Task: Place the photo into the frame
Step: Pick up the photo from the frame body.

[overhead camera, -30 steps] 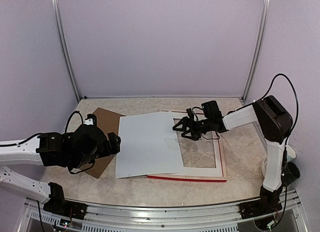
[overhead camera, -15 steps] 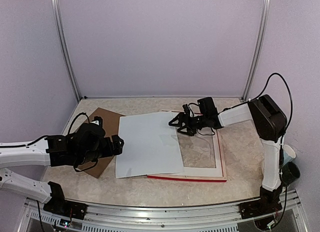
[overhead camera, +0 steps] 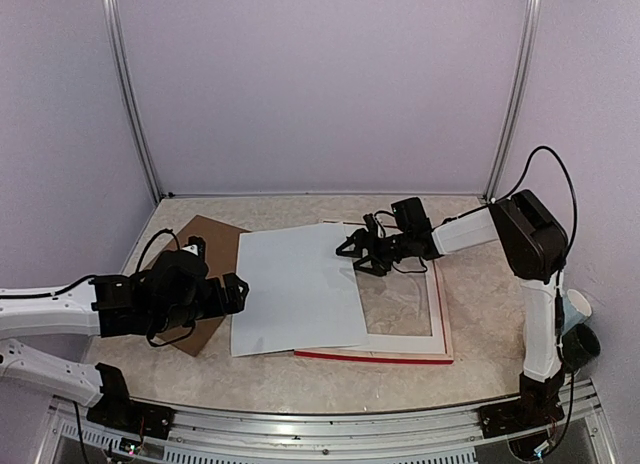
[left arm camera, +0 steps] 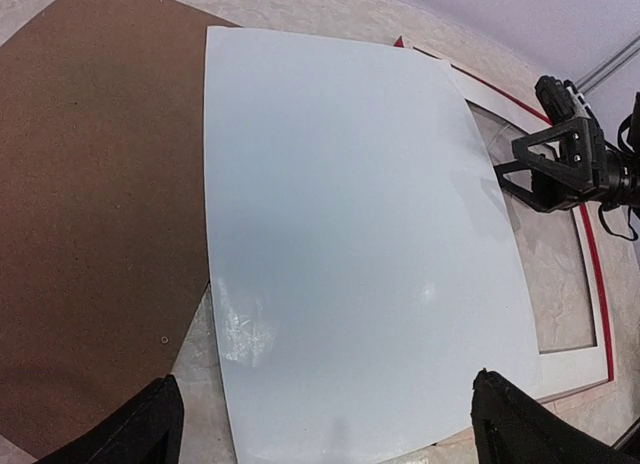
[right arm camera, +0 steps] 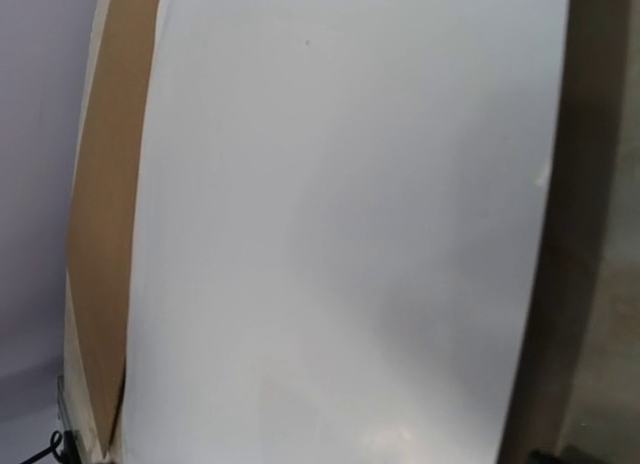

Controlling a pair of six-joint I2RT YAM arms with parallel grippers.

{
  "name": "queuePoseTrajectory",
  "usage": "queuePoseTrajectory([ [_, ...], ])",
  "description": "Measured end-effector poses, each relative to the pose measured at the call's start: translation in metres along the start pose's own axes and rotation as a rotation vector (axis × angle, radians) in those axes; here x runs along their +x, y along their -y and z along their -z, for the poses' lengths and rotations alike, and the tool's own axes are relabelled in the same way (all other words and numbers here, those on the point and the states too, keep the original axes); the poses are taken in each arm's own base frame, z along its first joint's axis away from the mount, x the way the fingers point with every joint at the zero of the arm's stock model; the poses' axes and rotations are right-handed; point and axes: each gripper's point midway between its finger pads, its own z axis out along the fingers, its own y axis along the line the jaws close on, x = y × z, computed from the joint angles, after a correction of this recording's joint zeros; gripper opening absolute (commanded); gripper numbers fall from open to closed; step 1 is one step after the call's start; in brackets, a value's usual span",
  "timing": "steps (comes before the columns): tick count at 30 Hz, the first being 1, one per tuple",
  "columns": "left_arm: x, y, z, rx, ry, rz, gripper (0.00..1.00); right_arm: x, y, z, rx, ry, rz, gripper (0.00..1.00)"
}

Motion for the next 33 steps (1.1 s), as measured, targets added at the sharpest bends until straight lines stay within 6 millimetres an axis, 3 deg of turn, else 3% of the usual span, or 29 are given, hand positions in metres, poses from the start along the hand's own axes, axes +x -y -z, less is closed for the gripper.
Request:
queuePoseTrajectory([
  [20,0.0,-0.002,0.003,0.011,0.008,0.014,0.99,0.016,-0.005,-0.005,-0.053,-0.071,-0.024,0.75],
  [33,-0.002,-0.003,0.008,0.027,0.022,0.028,0.99,0.031,-0.003,-0.006,-0.096,-0.11,-0.064,0.31],
])
